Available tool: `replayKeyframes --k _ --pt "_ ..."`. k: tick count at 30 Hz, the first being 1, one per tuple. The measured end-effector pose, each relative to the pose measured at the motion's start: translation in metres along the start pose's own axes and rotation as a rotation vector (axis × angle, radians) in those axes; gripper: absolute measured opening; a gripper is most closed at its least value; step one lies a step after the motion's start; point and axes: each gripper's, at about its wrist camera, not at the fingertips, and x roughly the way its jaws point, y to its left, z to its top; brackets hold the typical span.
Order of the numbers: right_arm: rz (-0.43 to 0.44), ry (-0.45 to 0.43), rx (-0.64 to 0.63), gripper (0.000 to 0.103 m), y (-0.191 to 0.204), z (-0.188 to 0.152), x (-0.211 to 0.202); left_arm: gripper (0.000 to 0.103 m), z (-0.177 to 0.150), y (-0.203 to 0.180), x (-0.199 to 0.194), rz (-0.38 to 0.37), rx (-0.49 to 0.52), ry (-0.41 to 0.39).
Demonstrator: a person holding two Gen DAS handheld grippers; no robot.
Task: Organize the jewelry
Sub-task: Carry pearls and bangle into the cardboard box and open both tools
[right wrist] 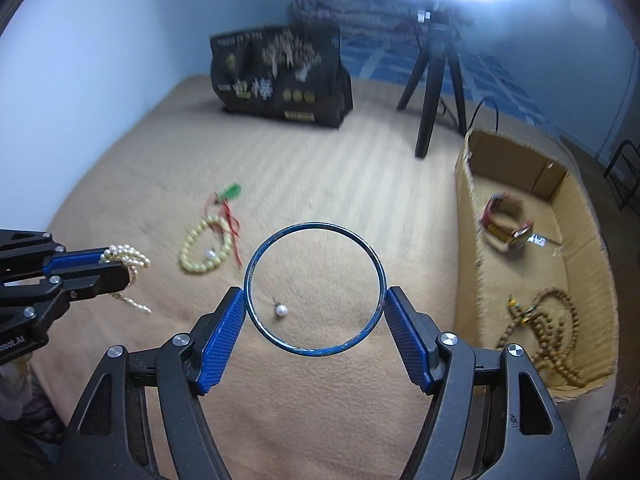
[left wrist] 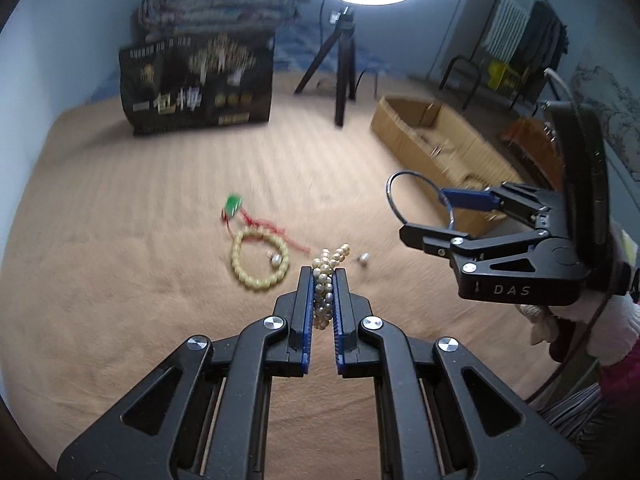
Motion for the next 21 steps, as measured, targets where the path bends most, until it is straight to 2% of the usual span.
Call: replayKeyframes --k 7,21 --pt "0.008 -0.089 0.011 0.071 -0.008 0.011 -0.043 0.006 0.018 -0.020 -0.033 -0.056 0.027 -0.102" --pt "-0.071 -0.140 0.109 0.071 -0.071 0.010 -0.080 0.006 0.041 -0.055 -0.027 -0.139 0.051 -0.125"
